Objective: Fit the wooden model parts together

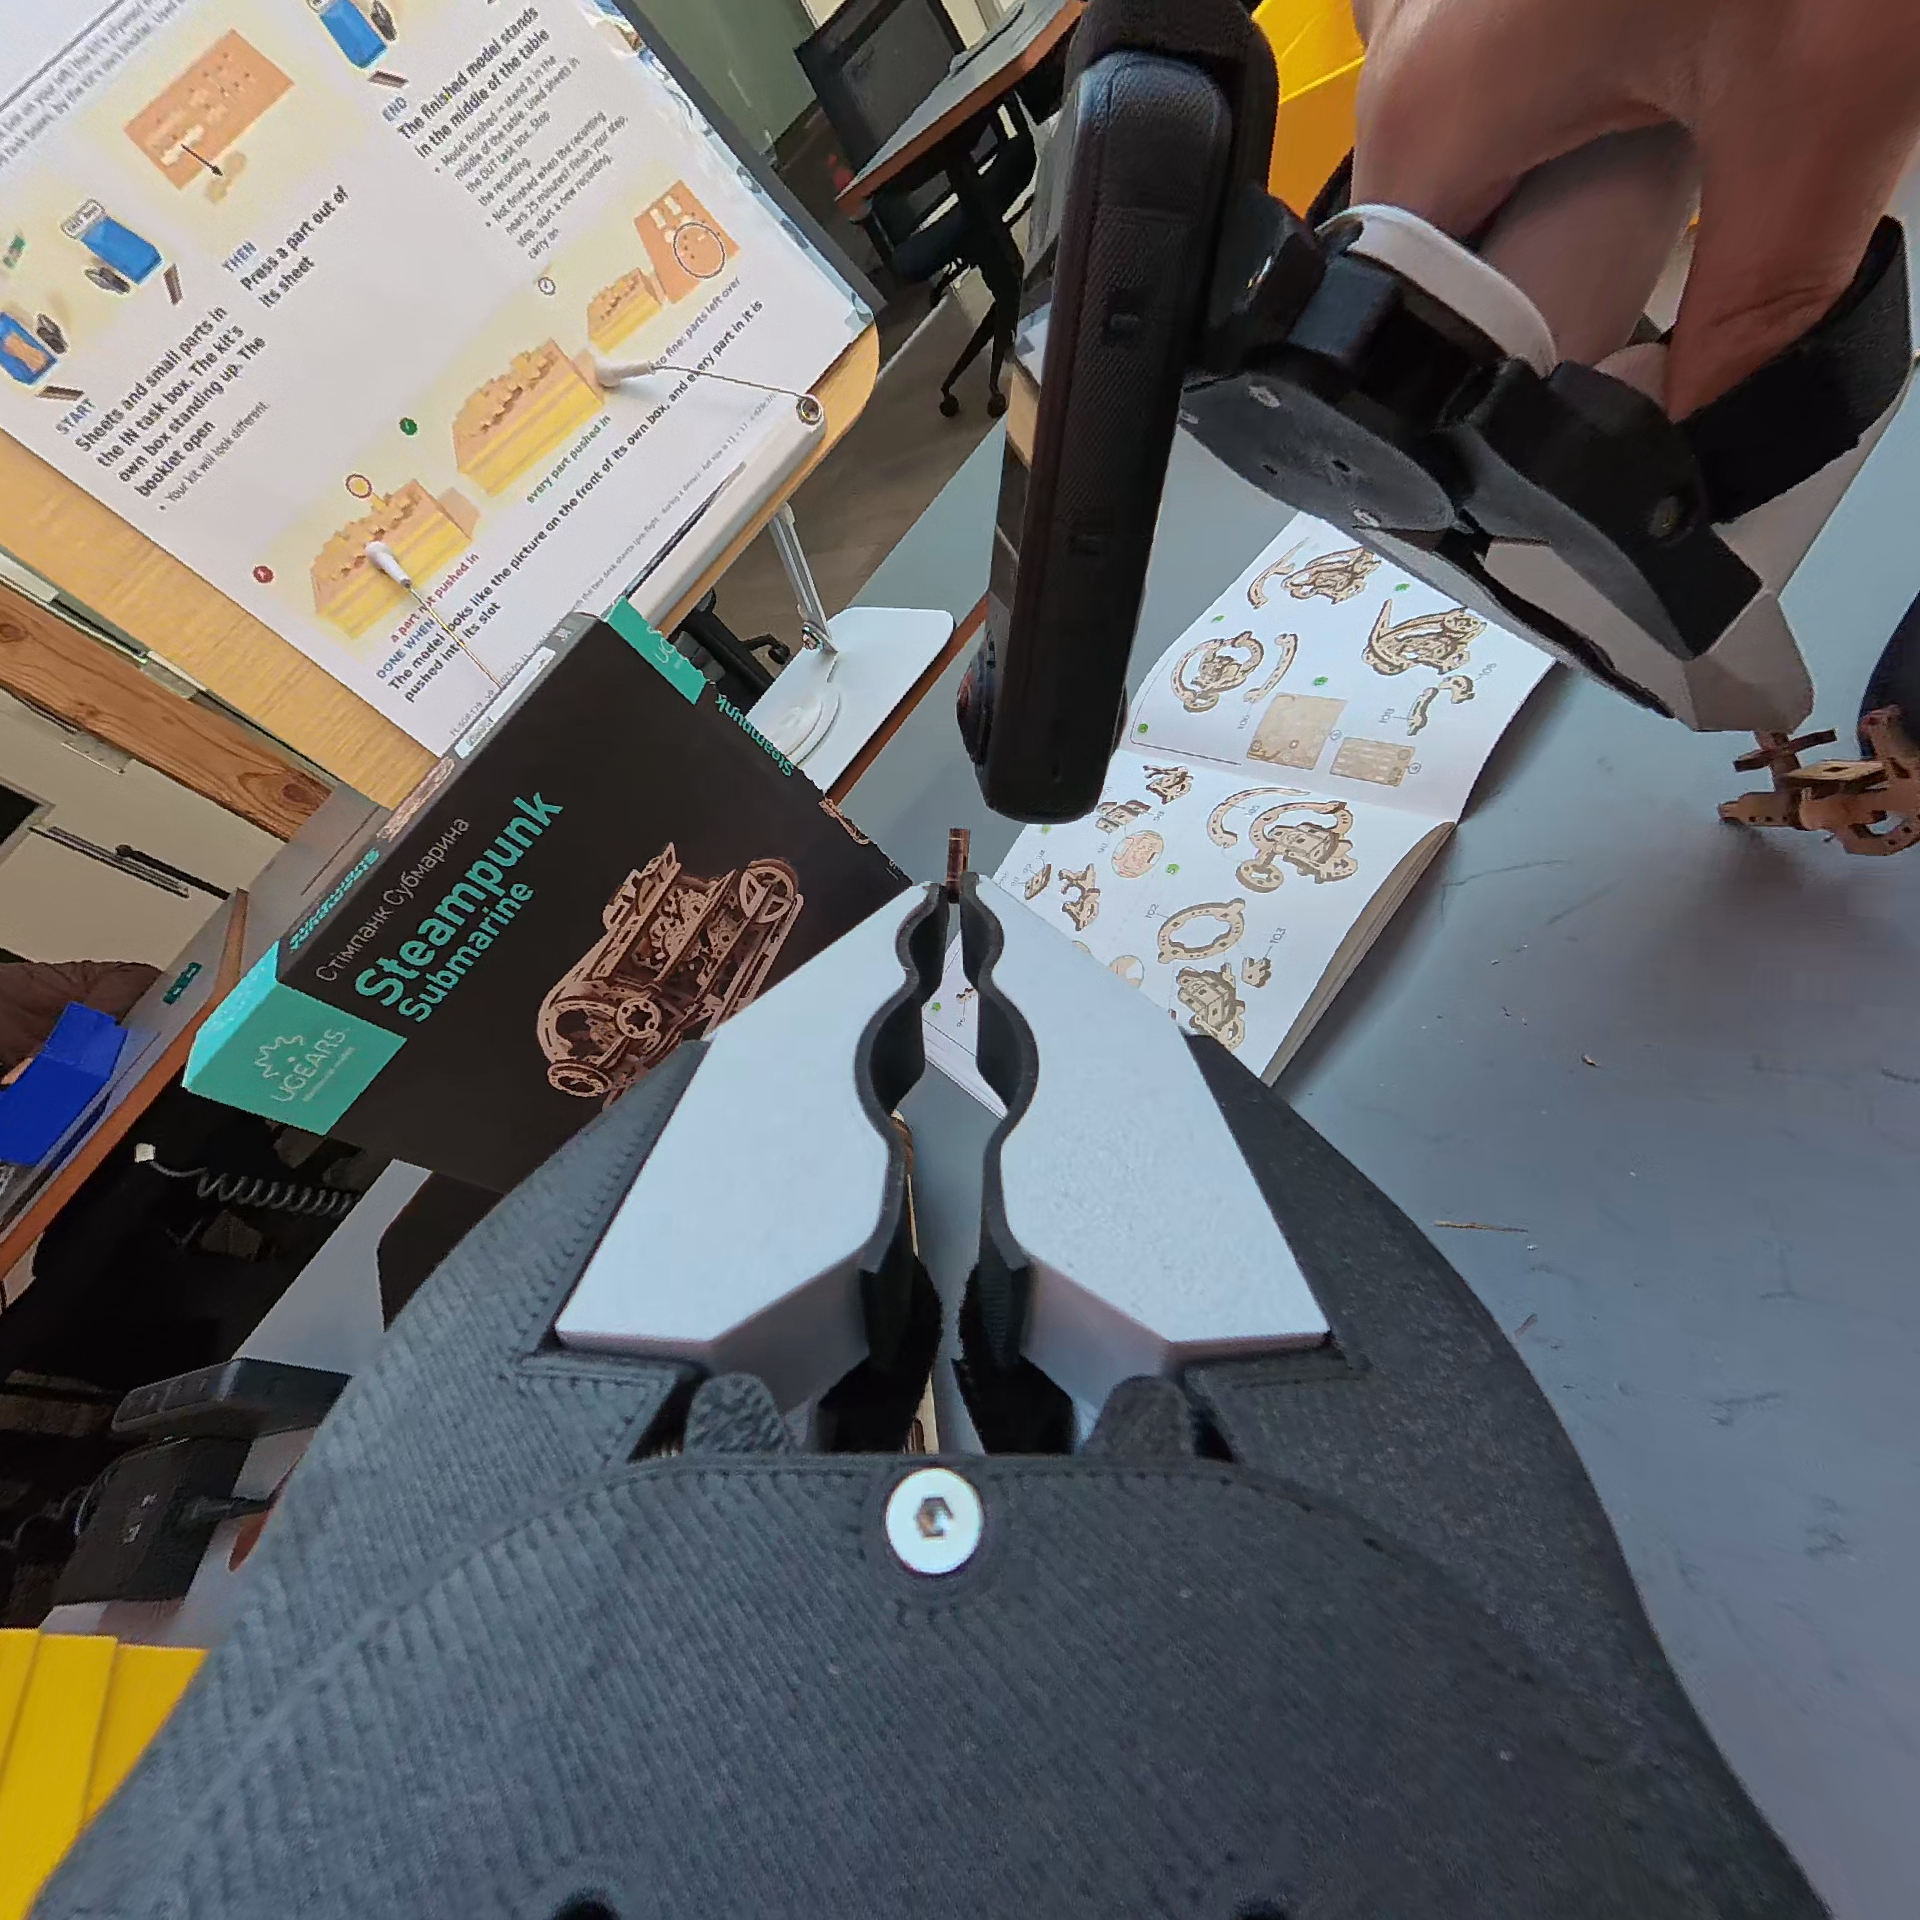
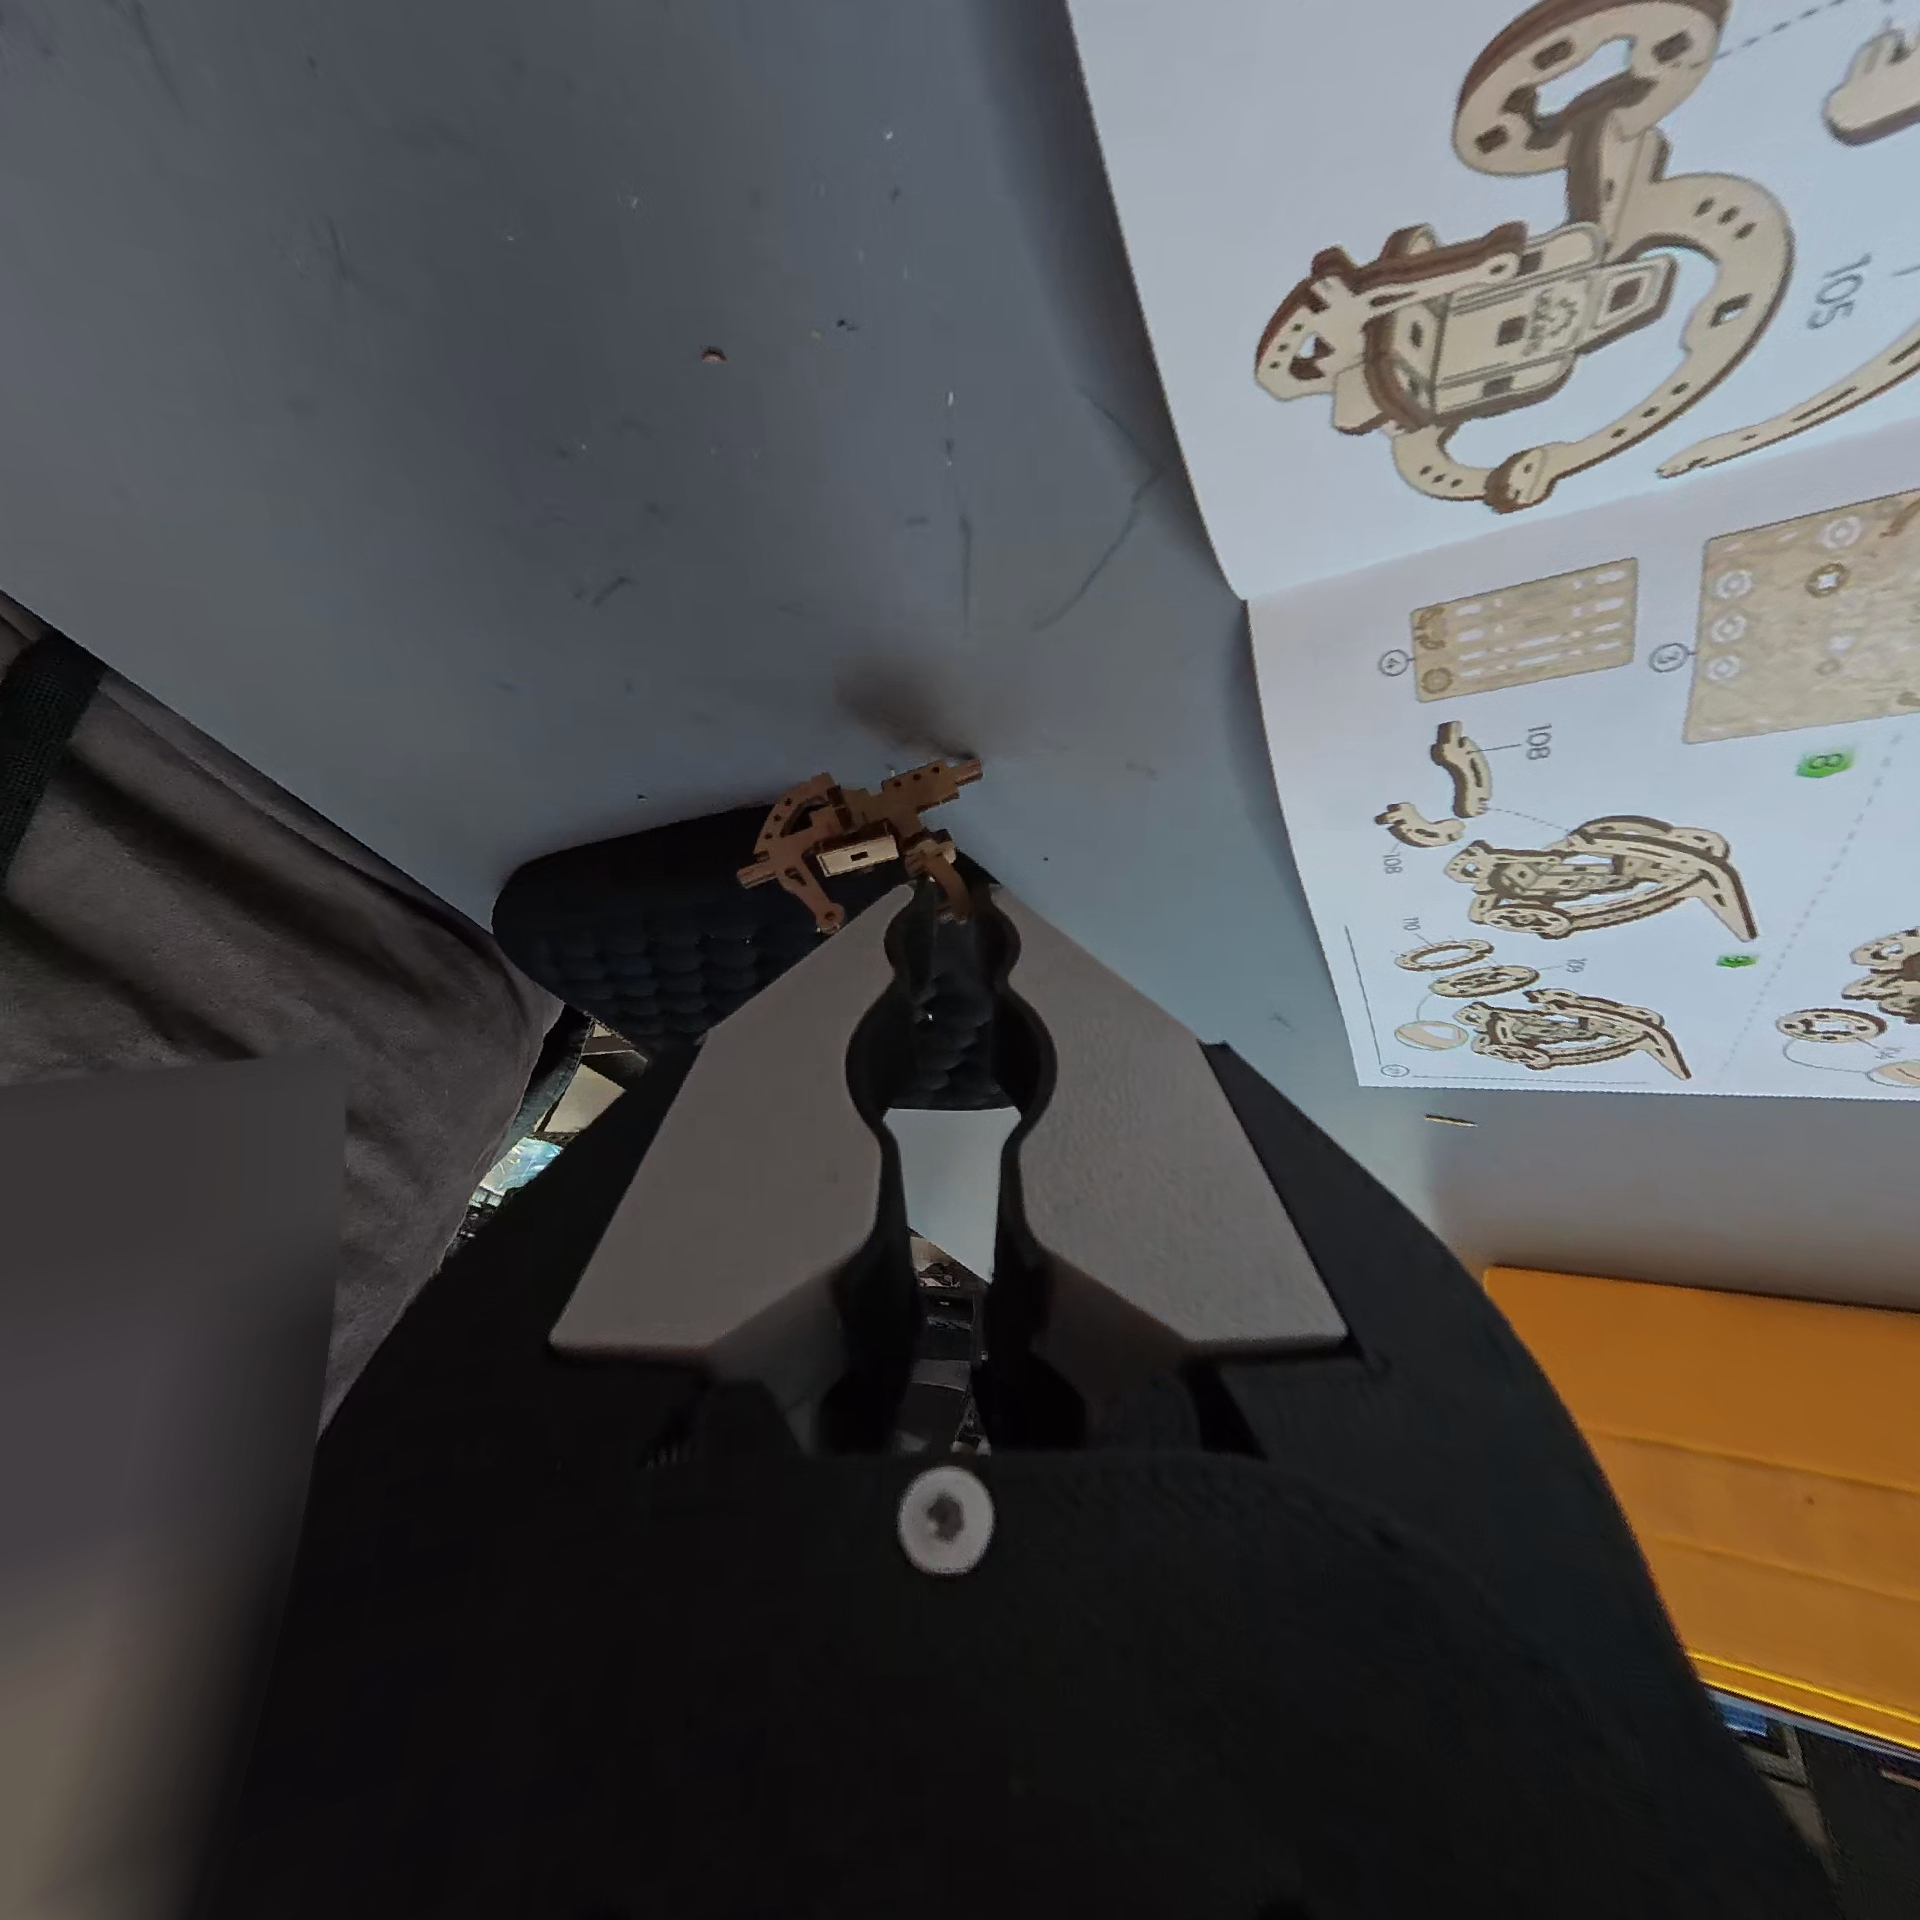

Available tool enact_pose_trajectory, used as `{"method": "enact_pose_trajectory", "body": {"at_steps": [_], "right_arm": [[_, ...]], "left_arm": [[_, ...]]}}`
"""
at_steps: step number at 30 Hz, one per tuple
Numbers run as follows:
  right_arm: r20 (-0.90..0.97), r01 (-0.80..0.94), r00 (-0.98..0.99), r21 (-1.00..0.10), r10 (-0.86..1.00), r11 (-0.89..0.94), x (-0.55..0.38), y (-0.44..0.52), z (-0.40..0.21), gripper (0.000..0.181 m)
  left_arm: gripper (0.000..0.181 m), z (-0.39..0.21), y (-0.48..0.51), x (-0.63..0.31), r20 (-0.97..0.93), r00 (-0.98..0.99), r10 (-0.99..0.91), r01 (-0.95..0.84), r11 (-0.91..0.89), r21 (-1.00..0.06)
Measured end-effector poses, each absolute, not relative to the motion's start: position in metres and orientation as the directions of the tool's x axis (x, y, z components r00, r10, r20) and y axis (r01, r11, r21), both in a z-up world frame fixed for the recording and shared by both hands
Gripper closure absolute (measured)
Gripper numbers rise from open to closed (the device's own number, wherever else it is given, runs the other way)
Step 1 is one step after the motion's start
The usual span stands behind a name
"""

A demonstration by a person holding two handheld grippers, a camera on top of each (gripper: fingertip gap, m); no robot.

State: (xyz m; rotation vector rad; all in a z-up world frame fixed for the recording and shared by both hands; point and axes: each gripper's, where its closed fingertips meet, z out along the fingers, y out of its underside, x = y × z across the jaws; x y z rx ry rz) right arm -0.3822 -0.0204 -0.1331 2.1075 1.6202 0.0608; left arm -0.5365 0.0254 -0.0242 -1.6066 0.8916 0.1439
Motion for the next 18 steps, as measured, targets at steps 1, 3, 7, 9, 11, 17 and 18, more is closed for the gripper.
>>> {"method": "enact_pose_trajectory", "body": {"at_steps": [1,3,7,9,11,17,18], "right_arm": [[-0.251,0.899,0.297,0.399,0.921,-0.181,-0.3818,-0.0215,-0.1330,0.176],[-0.252,0.904,0.291,0.387,0.923,-0.179,-0.3839,-0.0218,-0.1325,0.176],[-0.253,0.908,0.289,0.377,0.923,-0.182,-0.3845,-0.0222,-0.1308,0.176],[-0.253,0.910,0.290,0.372,0.923,-0.184,-0.3846,-0.0225,-0.1305,0.176],[-0.253,0.910,0.292,0.370,0.922,-0.186,-0.3844,-0.0234,-0.1302,0.176],[-0.251,0.915,0.286,0.359,0.925,-0.185,-0.3850,-0.0257,-0.1283,0.176],[-0.249,0.916,0.284,0.357,0.926,-0.185,-0.3854,-0.0258,-0.1281,0.176]], "left_arm": [[0.181,-0.0246,0.0256,-0.5364,-0.553,0.695,-0.460,-0.611,0.028,-0.791],[0.181,-0.0250,0.0256,-0.5357,-0.549,0.696,-0.463,-0.608,0.028,-0.794],[0.181,-0.0261,0.0258,-0.5352,-0.543,0.697,-0.468,-0.604,0.024,-0.797],[0.181,-0.0265,0.0261,-0.5351,-0.544,0.697,-0.467,-0.606,0.023,-0.795],[0.181,-0.0269,0.0260,-0.5347,-0.544,0.696,-0.468,-0.606,0.022,-0.795],[0.181,-0.0283,0.0267,-0.5343,-0.546,0.694,-0.469,-0.610,0.019,-0.792],[0.181,-0.0283,0.0267,-0.5344,-0.546,0.695,-0.468,-0.610,0.019,-0.792]]}}
